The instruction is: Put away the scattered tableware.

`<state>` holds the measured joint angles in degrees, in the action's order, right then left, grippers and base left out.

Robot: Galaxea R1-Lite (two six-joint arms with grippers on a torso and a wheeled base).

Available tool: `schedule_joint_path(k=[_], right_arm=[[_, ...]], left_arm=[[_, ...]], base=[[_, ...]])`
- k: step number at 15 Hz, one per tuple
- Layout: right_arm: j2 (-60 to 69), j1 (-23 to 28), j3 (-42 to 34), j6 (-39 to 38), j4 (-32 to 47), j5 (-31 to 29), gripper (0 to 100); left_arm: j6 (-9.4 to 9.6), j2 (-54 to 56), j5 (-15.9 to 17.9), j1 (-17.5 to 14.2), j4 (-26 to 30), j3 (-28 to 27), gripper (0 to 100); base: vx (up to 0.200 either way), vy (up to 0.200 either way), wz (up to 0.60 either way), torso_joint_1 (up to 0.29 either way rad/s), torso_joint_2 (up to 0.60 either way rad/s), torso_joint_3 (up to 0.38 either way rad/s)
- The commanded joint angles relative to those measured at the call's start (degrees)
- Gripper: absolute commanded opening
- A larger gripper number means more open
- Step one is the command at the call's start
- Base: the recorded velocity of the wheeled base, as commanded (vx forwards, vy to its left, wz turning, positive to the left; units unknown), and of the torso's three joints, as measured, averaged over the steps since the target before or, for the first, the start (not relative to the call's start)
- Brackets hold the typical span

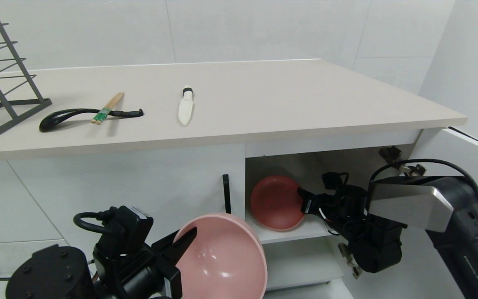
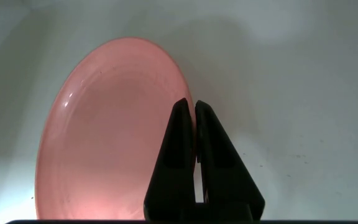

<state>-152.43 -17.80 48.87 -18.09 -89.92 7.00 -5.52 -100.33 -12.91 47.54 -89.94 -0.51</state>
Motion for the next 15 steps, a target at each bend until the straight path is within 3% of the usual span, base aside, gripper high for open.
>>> schedule_joint_path(k=[1,2,3,9,12,15], right_arm=[[-0.9,0.0,1.0,0.0,-0.1,-0.7,0],[-1.4,-0.1,1.6,0.0,-0.1,-1.2,0],[-1.9,-0.2,1.9,0.1,-0.1,-1.3,100],[-1.5,0.1,2.0,2.8,-0.1,-2.3,100],[6.3,-1.9,-8.2,11.6,-0.1,-2.2,100],[14.3,-4.2,-16.4,11.8,-0.1,-2.3,100]], left_arm=[[-0.01,-0.1,0.0,0.0,-0.1,0.1,0],[-0.01,-0.1,0.0,0.0,-0.1,0.1,0],[-0.01,-0.1,0.0,0.0,-0.1,0.1,0],[-0.01,-0.6,0.0,0.0,-0.1,0.2,0],[0.07,0.0,0.0,0.0,-0.1,0.2,0],[0.07,0.4,0.0,0.0,-0.1,0.2,0]], base=[[0.0,0.0,0.0,0.0,0.0,0.0],[0.0,0.0,0.0,0.0,0.0,0.0],[0.0,0.0,0.0,0.0,0.0,0.0],[0.0,0.0,0.0,0.0,0.0,0.0],[0.0,0.0,0.0,0.0,0.0,0.0],[0.0,0.0,0.0,0.0,0.0,0.0]])
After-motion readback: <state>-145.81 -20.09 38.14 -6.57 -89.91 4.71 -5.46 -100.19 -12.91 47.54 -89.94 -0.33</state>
